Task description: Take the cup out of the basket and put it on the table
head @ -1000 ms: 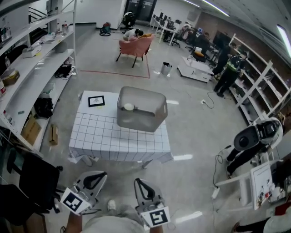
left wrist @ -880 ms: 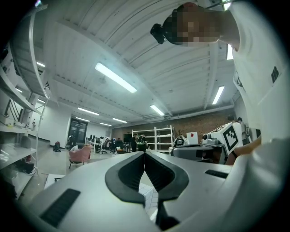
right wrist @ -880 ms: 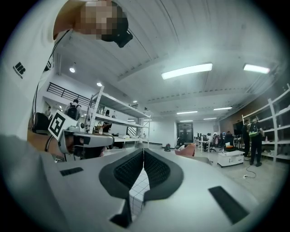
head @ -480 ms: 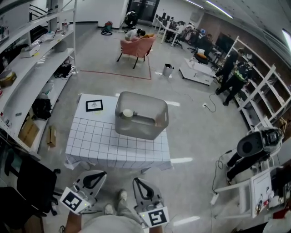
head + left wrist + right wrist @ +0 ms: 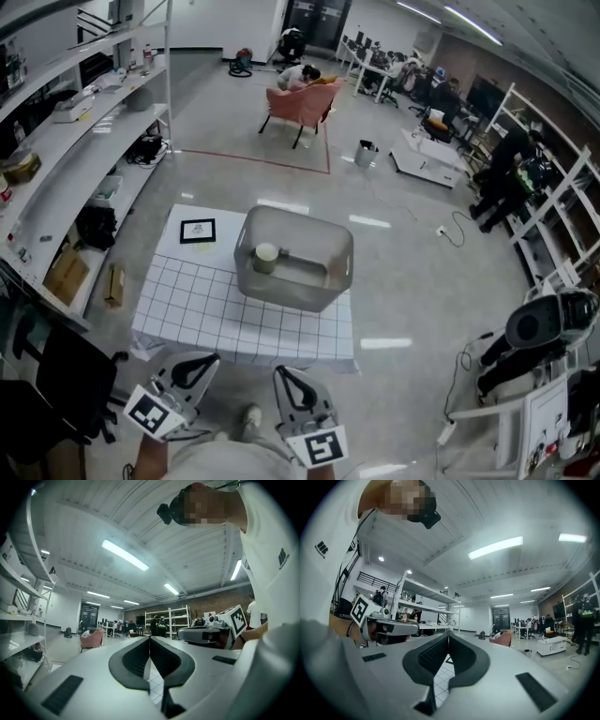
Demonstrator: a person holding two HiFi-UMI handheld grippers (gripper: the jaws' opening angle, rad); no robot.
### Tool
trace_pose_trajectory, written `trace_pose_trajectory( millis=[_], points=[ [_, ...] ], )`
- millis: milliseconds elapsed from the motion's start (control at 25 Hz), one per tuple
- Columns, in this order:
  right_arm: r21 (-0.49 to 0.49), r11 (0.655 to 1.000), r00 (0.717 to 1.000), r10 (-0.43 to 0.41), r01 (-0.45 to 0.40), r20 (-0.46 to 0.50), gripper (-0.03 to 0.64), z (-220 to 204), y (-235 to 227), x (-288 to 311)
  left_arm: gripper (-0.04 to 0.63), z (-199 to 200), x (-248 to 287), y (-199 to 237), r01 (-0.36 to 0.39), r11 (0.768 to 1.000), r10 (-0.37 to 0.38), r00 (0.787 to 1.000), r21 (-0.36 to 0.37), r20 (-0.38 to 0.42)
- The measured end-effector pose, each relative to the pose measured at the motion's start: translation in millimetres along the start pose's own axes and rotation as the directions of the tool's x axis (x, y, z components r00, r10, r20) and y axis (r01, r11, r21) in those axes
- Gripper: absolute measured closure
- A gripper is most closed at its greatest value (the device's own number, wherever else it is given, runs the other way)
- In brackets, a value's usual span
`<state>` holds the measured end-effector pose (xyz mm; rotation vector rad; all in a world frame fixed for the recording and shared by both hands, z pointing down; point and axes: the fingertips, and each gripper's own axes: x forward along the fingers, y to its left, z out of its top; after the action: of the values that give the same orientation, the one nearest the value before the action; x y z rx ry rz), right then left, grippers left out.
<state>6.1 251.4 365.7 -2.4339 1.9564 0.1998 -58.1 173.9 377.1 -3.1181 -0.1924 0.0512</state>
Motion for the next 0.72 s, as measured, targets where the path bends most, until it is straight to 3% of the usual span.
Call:
trace_pose_trajectory(
  millis=[720],
  points=[
    [0.028,0.999,0.999,0.036,-0.036,0.002,0.606,-16,-79,48,0.584,-5,84,31,-0.034,0.999,0.034,0.999,-0.012,-0.035]
  ],
)
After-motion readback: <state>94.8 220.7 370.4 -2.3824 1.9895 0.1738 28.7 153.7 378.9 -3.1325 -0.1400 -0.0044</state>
